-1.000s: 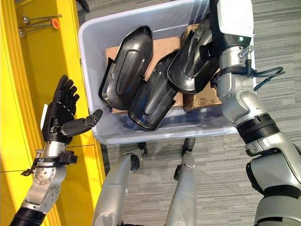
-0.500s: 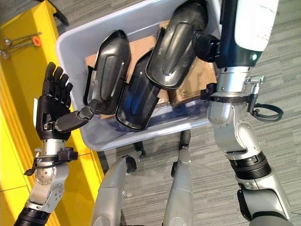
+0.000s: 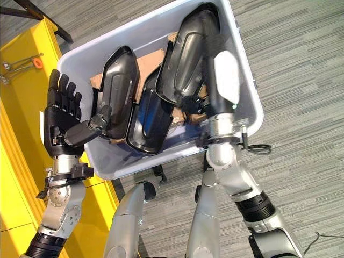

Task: Move parts from the plastic box to the shelf.

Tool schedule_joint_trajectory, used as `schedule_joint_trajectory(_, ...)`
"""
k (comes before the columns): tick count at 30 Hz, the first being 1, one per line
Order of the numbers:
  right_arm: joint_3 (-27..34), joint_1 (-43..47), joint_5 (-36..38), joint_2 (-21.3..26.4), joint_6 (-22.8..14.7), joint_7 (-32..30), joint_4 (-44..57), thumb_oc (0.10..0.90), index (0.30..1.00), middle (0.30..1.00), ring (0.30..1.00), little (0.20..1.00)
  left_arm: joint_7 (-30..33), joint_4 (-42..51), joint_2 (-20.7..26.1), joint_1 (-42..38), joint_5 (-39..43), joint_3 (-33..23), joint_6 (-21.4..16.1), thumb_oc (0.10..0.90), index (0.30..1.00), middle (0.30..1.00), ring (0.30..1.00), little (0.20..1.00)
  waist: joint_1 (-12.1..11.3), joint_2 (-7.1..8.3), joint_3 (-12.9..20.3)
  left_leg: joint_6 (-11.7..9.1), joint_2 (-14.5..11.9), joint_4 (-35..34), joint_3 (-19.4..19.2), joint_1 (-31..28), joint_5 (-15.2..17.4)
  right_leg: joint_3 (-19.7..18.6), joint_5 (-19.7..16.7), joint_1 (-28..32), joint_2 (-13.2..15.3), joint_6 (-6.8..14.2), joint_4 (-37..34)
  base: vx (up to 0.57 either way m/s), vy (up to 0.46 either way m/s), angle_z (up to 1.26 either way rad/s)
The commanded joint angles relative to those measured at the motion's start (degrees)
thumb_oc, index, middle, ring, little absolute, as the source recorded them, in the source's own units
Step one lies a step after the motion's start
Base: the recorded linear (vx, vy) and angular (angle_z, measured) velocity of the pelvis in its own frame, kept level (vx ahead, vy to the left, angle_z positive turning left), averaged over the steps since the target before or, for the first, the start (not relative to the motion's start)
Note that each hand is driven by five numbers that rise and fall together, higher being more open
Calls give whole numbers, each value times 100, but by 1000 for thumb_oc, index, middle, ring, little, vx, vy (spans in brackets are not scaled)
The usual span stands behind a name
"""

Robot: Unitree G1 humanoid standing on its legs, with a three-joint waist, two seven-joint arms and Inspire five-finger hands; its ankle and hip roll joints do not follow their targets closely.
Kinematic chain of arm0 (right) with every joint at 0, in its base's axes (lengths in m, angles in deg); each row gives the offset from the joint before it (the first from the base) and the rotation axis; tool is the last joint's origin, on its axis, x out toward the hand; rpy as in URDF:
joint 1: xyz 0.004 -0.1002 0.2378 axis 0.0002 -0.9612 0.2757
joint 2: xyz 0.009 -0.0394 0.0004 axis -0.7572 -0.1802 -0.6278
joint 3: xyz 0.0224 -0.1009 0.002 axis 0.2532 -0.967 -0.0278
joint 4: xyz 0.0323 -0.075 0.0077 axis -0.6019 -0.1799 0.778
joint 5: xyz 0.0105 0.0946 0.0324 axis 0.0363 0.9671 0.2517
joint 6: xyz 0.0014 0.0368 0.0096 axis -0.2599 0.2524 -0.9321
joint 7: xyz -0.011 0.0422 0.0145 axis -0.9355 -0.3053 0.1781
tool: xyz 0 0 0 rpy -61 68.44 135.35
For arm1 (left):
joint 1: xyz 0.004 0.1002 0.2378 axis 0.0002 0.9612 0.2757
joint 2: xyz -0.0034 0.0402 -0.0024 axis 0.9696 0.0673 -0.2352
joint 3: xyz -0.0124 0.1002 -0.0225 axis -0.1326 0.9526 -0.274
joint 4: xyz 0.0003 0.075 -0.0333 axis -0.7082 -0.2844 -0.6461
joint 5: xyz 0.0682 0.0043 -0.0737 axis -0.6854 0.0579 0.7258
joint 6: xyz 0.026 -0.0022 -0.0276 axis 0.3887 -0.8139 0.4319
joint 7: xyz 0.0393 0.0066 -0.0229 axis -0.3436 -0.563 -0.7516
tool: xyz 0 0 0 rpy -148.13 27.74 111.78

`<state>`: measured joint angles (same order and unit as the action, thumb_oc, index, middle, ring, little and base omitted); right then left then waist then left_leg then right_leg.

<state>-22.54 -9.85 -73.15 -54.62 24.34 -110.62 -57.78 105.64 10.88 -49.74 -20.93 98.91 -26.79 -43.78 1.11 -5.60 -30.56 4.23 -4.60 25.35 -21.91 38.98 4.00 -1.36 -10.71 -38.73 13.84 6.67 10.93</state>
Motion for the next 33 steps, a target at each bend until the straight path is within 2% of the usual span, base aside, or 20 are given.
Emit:
schedule_joint_trajectory(1,16,735,-873,85,-463,291,750,900,1000,1000,1000,1000,135,900,55,-184,-353,-247,-400,900,1000,1000,1000,1000,-54,-243,77,-226,568,-530,650,-523,438,763,1235,33,-283,-15,735,0,0,0)
schedule_joint_trajectory(4,-310,822,-1152,65,-233,518,699,900,1000,1000,1000,1000,159,885,41,-220,-418,-262,-330,900,1000,1000,1000,1000,-76,-228,77,-223,562,-525,627,-482,453,796,1185,8,-249,25,663,-16,-24,1)
schedule_joint_trajectory(12,-471,1023,-936,6,-12,296,653,900,1000,1000,1000,1000,159,1109,75,-330,-582,-217,-53,900,1000,1000,1000,1000,-114,-239,77,-206,573,-469,623,-295,461,805,1135,-188,-233,69,684,-13,-17,-1)
schedule_joint_trajectory(18,-420,1153,-911,-115,399,-86,430,900,1000,1000,1000,1000,251,1191,18,-491,-651,-232,216,900,1000,1000,1000,1000,-102,-377,77,-172,593,-349,558,-147,512,759,1136,-423,-172,69,793,-3,27,1)
schedule_joint_trajectory(21,-261,1197,-634,-72,245,-372,223,900,1000,1000,1000,1000,389,1166,27,-626,-638,-265,354,900,1000,1000,1000,1000,-62,-447,77,-156,604,-249,538,-33,543,705,1122,-582,-148,50,870,1,54,0)
schedule_joint_trajectory(23,-195,1247,-447,-79,224,-254,185,900,1000,1000,1000,1000,487,1131,34,-723,-862,-279,393,900,1000,1000,1000,1000,-34,-508,77,-179,589,-233,499,23,523,678,1120,-676,-125,54,910,-1,88,0)
schedule_joint_trajectory(26,-154,1288,-310,-70,240,-115,181,900,1000,1000,1000,1000,664,1118,19,-824,-839,-277,388,900,1000,1000,1000,1000,-12,-586,77,-184,595,-203,460,84,516,644,1123,-789,-89,42,958,6,98,0)
schedule_joint_trajectory(28,-226,1268,-267,-148,377,6,164,900,1000,1000,1000,1000,899,1025,-24,-927,-821,-255,348,900,1000,1000,1000,1000,34,-693,77,-187,593,-158,376,136,525,583,1101,-915,-37,43,999,20,141,-6)
schedule_joint_trajectory(31,-331,1226,-118,-278,523,-103,-56,900,1000,1000,1000,1000,962,846,-118,-1011,-765,-225,273,900,1000,1000,1000,1000,67,-764,77,-173,620,-91,326,206,555,518,1064,-1025,8,35,1011,22,86,-6)
schedule_joint_trajectory(33,-369,1204,-40,-328,479,-181,-185,900,1000,1000,1000,1000,948,777,-162,-1024,-832,-206,232,900,1000,1000,1000,1000,72,-780,77,-161,627,-62,313,236,570,499,1055,-1062,15,27,1019,21,72,-5)
